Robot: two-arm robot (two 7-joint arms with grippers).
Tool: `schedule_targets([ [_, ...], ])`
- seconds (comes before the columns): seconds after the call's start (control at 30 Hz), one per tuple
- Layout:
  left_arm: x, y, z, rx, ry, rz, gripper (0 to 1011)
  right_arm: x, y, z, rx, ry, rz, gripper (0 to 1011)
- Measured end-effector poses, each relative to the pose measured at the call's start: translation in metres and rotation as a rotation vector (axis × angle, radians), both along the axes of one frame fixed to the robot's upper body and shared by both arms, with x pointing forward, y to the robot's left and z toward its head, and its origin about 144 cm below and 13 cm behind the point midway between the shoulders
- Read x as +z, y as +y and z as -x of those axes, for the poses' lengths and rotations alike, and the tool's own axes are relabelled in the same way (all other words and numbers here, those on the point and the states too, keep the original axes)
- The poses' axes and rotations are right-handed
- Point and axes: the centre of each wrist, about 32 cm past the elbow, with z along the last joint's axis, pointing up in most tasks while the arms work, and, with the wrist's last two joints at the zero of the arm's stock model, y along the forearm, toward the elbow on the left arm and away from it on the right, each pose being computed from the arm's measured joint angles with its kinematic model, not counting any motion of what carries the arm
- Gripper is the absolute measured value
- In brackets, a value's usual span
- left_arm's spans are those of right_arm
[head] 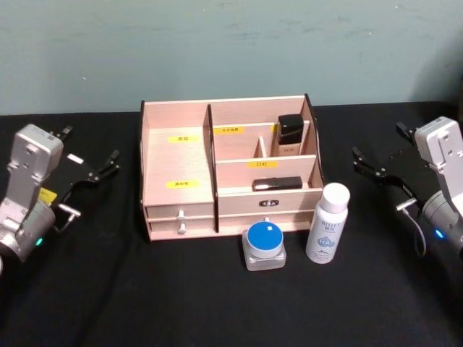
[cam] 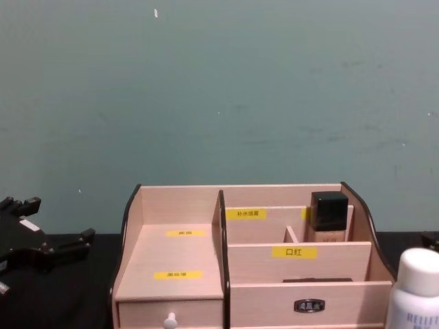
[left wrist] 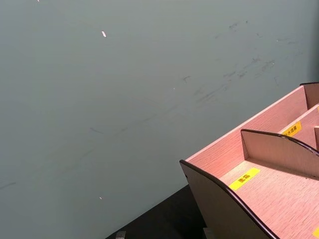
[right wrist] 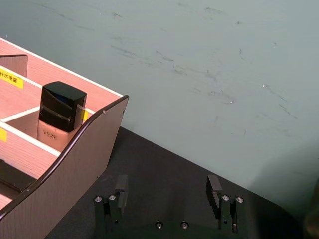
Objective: Pick up the facial cleanser and watermelon frost from the table and place them into the tiered storage box.
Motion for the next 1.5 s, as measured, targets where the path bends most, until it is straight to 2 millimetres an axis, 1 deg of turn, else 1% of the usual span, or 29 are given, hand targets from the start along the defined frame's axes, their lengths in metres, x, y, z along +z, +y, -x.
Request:
schedule_targets([
  [1.5, 0.0000, 0.0000, 0.0000, 0.000, 0.000, 0.000, 1001, 0.0000, 0.0000, 0.0000, 0.000, 0.000, 0.000, 1002],
])
